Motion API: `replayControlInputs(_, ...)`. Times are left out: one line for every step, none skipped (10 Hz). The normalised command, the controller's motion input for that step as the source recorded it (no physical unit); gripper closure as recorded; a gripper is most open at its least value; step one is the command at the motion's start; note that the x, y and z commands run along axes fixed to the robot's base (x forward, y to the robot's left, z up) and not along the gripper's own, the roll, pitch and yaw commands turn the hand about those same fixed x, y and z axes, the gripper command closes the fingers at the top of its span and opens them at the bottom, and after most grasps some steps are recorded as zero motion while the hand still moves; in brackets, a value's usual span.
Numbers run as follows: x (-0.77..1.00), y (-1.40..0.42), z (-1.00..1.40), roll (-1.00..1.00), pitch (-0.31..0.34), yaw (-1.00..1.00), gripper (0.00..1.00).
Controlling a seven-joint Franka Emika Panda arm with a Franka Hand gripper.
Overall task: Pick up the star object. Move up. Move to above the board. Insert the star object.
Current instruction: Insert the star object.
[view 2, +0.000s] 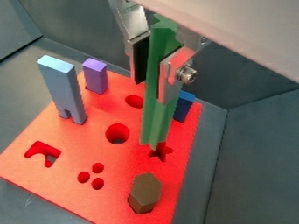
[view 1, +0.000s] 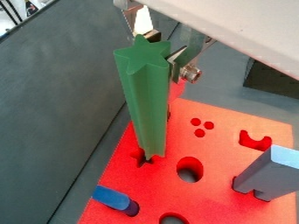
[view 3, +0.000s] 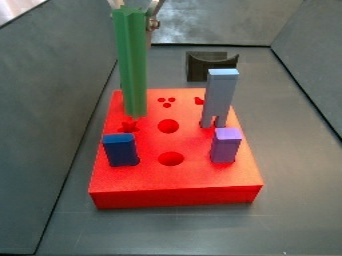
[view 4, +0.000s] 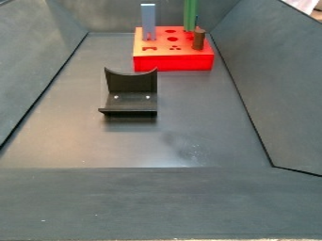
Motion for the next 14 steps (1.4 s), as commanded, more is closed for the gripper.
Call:
replayControlInputs(0.0,0.0,-0.23,-0.01,-0.043,0.0,1.0)
replayControlInputs(0.0,0.0,-0.01,-0.04,-0.007,0.0,1.0)
replayControlInputs(0.0,0.0,-0.03,0.0,0.0,0.0,1.0)
replayControlInputs(0.0,0.0,-0.16,-0.02,-0.034,0.0,1.0)
replayControlInputs(-0.01,-0.01,-0.24,-0.03,-0.057,0.0,1.0)
replayControlInputs(0.0,0.0,-0.16,0.0,0.0,0.0,1.0)
replayControlInputs(-0.1,-0.04,-0.31,0.0,0.0,0.0,1.0)
replayControlInputs(-0.03,0.0,0.0,0.0,0.0,0.0,1.0)
replayControlInputs(-0.07,-0.02,0.03,0.0,0.0,-0.07,1.0)
replayControlInputs(0.0,0.0,0.03,0.0,0.0,-0.02,1.0)
replayControlInputs(0.0,0.0,-0.02,0.0,0.0,0.0,1.0)
replayControlInputs(0.0,-0.03,-0.07,0.0,0.0,0.0,1.0)
replayControlInputs(-0.11,-0.05,0.0,0.0,0.0,-0.13,1.0)
replayControlInputs(0.0,0.0,-0.03,0.0,0.0,0.0,1.0)
